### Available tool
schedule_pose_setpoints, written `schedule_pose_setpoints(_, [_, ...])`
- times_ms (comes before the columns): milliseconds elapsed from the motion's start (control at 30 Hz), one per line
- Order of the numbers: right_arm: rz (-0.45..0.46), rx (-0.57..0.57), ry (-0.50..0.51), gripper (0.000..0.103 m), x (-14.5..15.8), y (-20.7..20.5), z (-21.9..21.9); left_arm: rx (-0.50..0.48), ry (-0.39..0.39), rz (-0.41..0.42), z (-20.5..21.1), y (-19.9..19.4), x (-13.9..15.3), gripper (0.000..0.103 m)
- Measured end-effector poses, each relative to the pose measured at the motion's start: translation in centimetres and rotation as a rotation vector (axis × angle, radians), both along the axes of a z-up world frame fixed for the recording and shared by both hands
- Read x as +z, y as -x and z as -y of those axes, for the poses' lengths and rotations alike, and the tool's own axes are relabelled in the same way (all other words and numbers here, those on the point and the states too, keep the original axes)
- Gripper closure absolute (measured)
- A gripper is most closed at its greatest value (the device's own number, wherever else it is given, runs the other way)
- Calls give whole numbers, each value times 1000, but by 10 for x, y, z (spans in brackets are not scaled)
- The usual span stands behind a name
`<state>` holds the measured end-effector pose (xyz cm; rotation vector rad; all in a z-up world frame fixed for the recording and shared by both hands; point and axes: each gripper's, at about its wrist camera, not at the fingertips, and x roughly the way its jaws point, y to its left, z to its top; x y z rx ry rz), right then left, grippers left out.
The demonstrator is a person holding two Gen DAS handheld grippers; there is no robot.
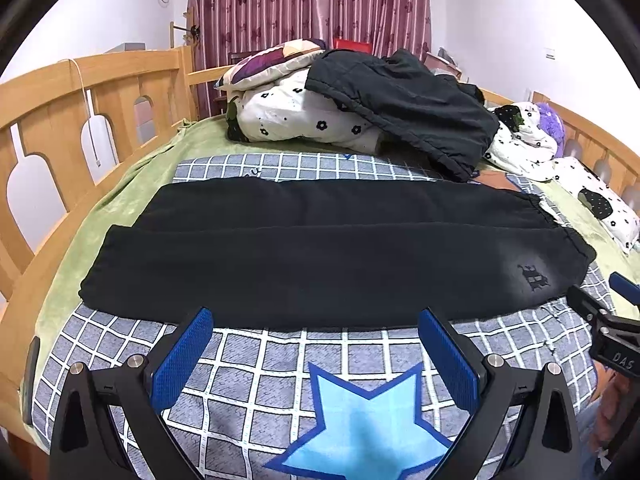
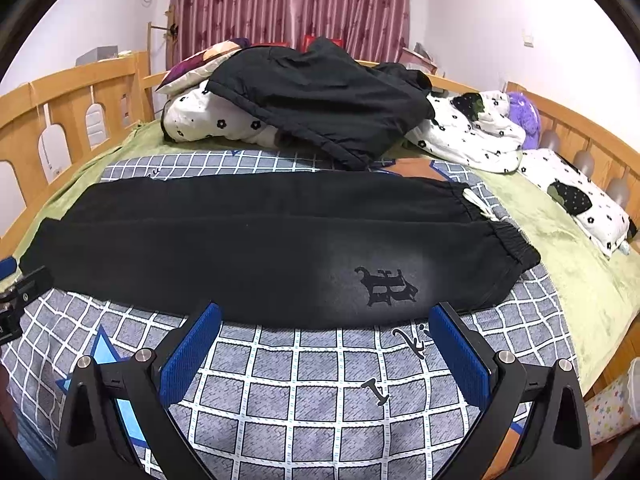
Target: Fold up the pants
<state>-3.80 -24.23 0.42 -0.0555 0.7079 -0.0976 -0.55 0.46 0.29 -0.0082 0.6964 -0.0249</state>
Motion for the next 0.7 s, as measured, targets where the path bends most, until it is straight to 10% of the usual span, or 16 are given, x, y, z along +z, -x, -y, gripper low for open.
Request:
schedule_pose_setpoints(367, [99, 71, -124, 8, 74, 29, 19, -68, 47, 36, -7, 25, 69, 0])
schedule_pose_setpoints(700, [181, 69, -40, 8, 120, 43, 70, -30, 17, 73, -65, 23, 122, 0])
